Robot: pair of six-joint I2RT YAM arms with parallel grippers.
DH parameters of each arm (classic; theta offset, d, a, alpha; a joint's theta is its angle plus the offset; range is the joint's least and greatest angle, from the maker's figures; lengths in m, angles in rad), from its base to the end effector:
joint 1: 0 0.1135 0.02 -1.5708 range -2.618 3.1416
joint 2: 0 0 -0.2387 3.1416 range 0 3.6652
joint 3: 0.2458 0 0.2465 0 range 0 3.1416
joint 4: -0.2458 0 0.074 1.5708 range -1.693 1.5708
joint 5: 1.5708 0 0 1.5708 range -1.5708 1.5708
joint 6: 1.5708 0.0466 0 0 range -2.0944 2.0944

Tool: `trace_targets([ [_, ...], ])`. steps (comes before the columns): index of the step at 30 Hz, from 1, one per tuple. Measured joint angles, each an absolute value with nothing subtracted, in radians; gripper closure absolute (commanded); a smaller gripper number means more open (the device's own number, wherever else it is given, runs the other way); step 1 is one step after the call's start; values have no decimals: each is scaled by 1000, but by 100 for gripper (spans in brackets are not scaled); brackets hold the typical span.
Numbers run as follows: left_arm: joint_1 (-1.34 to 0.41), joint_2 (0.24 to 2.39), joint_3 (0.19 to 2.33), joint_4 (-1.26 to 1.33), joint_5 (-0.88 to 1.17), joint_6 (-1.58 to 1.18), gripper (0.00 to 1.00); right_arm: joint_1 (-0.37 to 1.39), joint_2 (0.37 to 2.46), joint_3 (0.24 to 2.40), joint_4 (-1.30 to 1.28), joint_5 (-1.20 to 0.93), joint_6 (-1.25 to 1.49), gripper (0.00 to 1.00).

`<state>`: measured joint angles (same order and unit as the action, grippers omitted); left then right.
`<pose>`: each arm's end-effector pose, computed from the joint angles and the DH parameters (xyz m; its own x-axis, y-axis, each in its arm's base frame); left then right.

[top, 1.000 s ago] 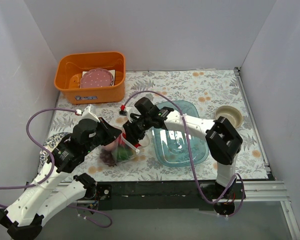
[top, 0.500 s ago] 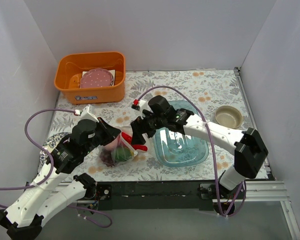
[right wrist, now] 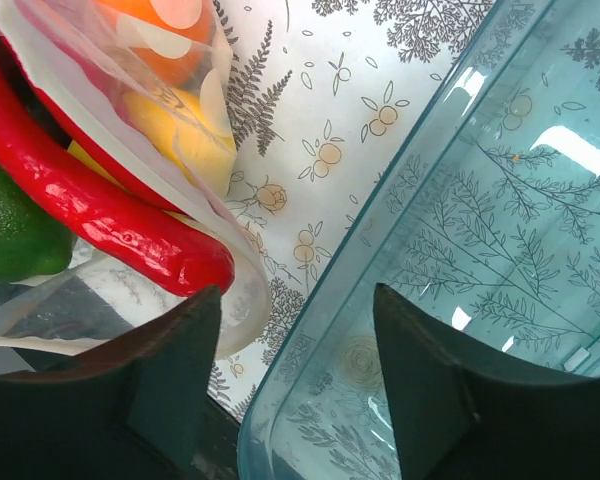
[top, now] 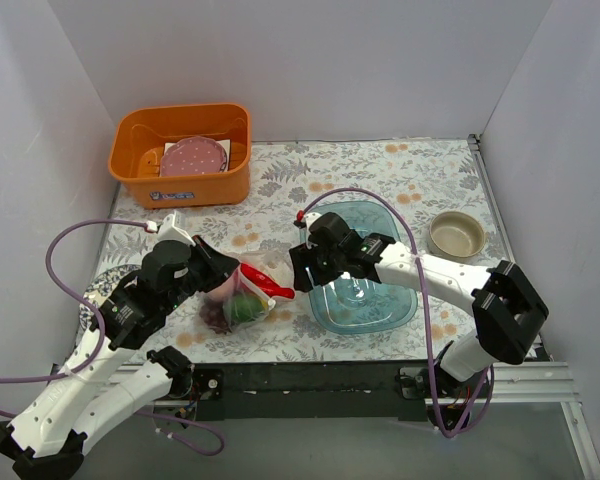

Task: Place the food in the zip-top bag and seal the zipper
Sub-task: Place the fake vegetable in the zipper food storage bag.

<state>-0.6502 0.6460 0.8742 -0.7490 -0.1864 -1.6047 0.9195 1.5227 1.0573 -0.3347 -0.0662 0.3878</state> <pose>0.1267 -0.0855 0.3101 -0.4532 -0.8892 -0.0628 -0.4116 0.2712 -0.8701 0.1994 0.2667 0.2118 -0.7133 -0.3133 -0.6270 -0.5960 0.7418 0.3074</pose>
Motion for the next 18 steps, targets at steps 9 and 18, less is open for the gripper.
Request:
trace_targets([
  [9, -650, 637, 874, -756, -195, -1605, 98, 919, 1523, 1051, -310, -73, 418, 51],
  [18, -650, 638, 874, -756, -195, -1605, 98, 920, 1523, 1051, -281, -123, 420, 57],
])
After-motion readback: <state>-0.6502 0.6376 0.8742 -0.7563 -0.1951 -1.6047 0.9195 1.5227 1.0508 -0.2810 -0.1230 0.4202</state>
